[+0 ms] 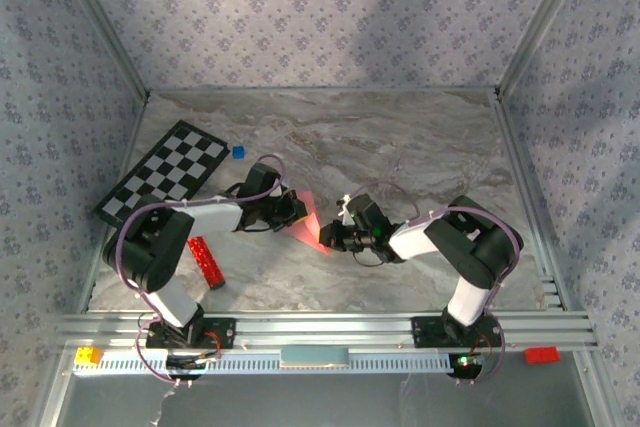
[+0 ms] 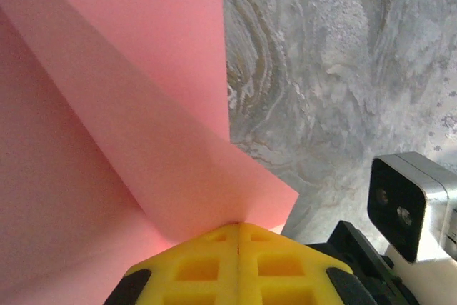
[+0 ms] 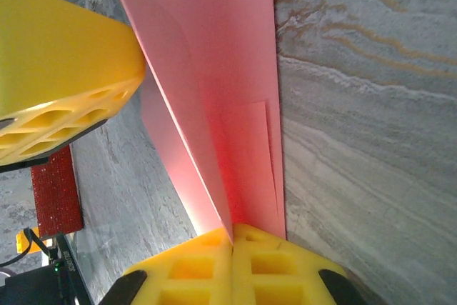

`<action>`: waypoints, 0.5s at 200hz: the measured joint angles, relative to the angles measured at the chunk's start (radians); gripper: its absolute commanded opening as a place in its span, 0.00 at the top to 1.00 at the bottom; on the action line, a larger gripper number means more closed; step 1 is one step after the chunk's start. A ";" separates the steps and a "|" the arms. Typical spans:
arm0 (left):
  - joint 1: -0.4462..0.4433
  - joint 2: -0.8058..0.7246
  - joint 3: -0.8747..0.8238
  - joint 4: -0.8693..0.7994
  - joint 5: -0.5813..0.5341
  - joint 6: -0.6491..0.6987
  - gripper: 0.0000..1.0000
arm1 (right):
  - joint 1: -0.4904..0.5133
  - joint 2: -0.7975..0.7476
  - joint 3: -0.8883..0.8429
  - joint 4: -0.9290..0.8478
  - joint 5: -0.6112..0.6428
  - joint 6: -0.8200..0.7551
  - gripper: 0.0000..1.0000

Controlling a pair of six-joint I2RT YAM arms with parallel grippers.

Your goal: Fold a paper plane with a square sheet of paper (pick it up from the middle)

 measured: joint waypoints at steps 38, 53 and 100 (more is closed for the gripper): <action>0.000 0.020 0.000 0.011 -0.023 -0.014 0.98 | -0.006 0.004 0.013 -0.021 -0.014 0.000 0.96; 0.000 0.024 0.000 0.016 -0.028 -0.020 0.98 | -0.009 0.004 0.016 -0.029 -0.023 0.000 0.96; 0.000 0.024 0.000 0.024 -0.032 -0.028 0.97 | -0.021 0.012 0.037 -0.063 -0.055 0.000 0.96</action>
